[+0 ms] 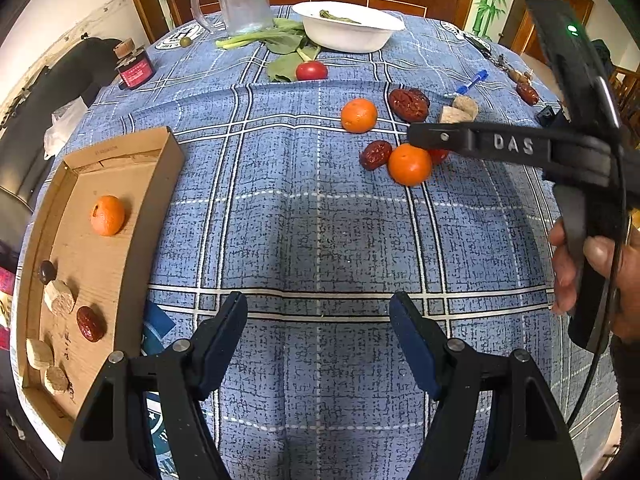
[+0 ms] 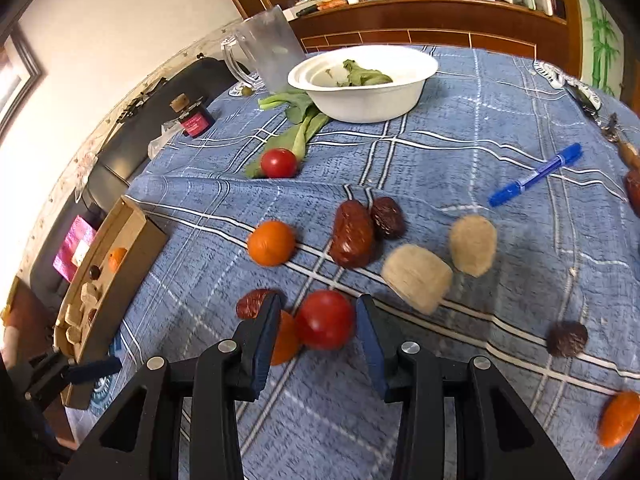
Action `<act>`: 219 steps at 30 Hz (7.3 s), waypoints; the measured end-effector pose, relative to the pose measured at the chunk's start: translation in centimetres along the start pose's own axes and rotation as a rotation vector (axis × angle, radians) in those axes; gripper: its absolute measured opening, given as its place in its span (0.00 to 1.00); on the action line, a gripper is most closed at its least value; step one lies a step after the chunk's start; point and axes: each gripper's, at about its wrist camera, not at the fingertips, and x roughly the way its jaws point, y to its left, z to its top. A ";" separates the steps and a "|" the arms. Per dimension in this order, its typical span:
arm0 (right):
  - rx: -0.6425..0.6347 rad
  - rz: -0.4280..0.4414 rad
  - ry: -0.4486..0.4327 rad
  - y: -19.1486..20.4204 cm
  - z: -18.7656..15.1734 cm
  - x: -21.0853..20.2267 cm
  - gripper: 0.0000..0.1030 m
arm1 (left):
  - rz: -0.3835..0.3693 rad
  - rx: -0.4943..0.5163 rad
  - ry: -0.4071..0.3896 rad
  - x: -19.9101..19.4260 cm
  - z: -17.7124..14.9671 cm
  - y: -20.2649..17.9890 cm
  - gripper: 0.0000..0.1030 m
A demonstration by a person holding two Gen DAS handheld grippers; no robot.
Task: Organize fruits
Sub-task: 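Grasp a red tomato with the right gripper while the left gripper grasps a tangerine, then carry the tomato with the right gripper while the left gripper carries the tangerine to the tray, then open the right gripper over the tray while the left gripper releases the tangerine there, then move both open grippers back over the table toward the remaining fruits, then grasp a tangerine with the right gripper while the left gripper grasps a red jujube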
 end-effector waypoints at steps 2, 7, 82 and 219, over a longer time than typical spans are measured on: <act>0.067 0.038 0.015 -0.8 0.0 0.1 0.39 | 0.001 -0.004 -0.003 -0.1 0.2 0.1 0.70; 0.097 0.059 0.040 -1.8 -1.9 -1.9 0.29 | -0.007 -0.004 -0.023 -0.1 1.4 -0.2 0.70; -0.182 -0.277 -0.068 18.4 -9.1 -3.6 0.31 | -0.123 -0.150 -0.284 -7.7 -4.9 16.7 0.30; 0.296 -0.491 -0.150 -9.4 -7.9 -12.4 0.31 | -0.222 -0.015 -0.074 4.6 7.8 -2.1 0.54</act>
